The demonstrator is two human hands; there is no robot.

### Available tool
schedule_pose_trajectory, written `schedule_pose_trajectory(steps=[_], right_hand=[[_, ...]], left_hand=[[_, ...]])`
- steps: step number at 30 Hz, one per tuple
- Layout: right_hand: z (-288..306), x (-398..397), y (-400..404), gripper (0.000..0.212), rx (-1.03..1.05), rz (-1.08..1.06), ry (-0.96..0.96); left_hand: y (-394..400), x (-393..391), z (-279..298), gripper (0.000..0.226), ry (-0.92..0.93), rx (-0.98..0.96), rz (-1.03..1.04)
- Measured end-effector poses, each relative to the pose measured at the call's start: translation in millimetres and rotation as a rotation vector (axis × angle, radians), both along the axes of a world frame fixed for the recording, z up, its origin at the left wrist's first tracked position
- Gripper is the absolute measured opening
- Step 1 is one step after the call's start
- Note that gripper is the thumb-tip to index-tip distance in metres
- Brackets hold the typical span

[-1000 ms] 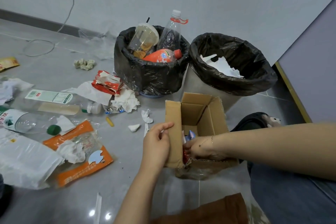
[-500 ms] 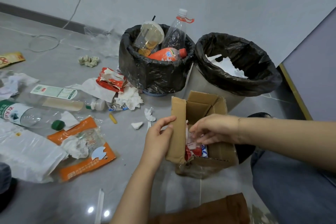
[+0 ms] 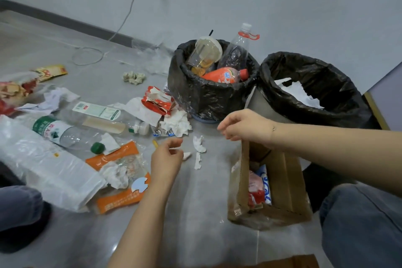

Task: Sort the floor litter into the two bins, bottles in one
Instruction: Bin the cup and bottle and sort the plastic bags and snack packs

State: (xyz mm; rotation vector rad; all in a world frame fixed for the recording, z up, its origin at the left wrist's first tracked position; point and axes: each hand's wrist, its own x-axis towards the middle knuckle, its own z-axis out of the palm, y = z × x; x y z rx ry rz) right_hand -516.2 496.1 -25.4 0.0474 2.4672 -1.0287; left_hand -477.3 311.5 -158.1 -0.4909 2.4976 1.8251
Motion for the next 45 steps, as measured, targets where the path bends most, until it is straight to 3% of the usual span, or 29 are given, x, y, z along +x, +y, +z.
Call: schedule_pose_trajectory(steps=[2, 5, 8, 11, 14, 18, 24, 28, 32, 37, 41, 45], right_hand=[[-16.8, -20.7, -15.2, 0.019, 0.224, 0.193, 0.035], [-47.3, -45.5, -34.9, 0.024, 0.454, 0.388, -0.072], [-85.6, -64.8, -48.4, 0.032, 0.587, 0.455, -0.156], [-119.1, -76.4, -55.2, 0.040, 0.708, 0.503, -0.062], [-135.3, -77.7, -53.2, 0.049, 0.706, 0.466, 0.016], [-150.6, -77.8, -53.0, 0.047, 0.698, 0.492, 0.053], [-145.8, -76.8, -54.3, 0.021, 0.676, 0.506, 0.179], [-128.5, -73.6, -52.1, 0.019, 0.737, 0.764, 0.260], [-126.0, -68.2, -45.9, 0.012, 0.780, 1.123, 0.112], [-146.8, -60.8, -43.4, 0.017, 0.664, 1.058, 0.130], [-156.7, -56.6, -47.4, 0.021, 0.688, 1.058, 0.141], [-159.8, -58.2, -45.2, 0.028, 0.616, 0.890, 0.088]], left_hand=[[-3.4, -16.1, -21.6, 0.035, -0.052, -0.197, -0.096], [2.0, -26.7, -50.3, 0.038, -0.092, -0.366, -0.236], [10.1, -24.6, -68.6, 0.031, -0.048, -0.443, -0.271], [11.0, -19.7, -78.3, 0.020, -0.031, -0.452, -0.193], [10.4, -10.7, -78.2, 0.015, -0.036, -0.393, -0.125], [9.5, -1.8, -76.4, 0.017, -0.067, -0.340, -0.074], [4.2, 1.9, -71.7, 0.015, -0.097, -0.143, 0.091], [-3.4, -0.9, -69.0, 0.011, -0.110, -0.048, 0.126], [-8.7, -0.3, -66.2, 0.008, -0.105, -0.017, 0.142], [-10.5, 1.1, -67.9, 0.009, -0.113, 0.039, 0.169], [-9.7, 1.3, -68.7, 0.009, -0.114, 0.053, 0.181], [-9.7, 2.3, -67.9, 0.009, -0.120, 0.087, 0.193]])
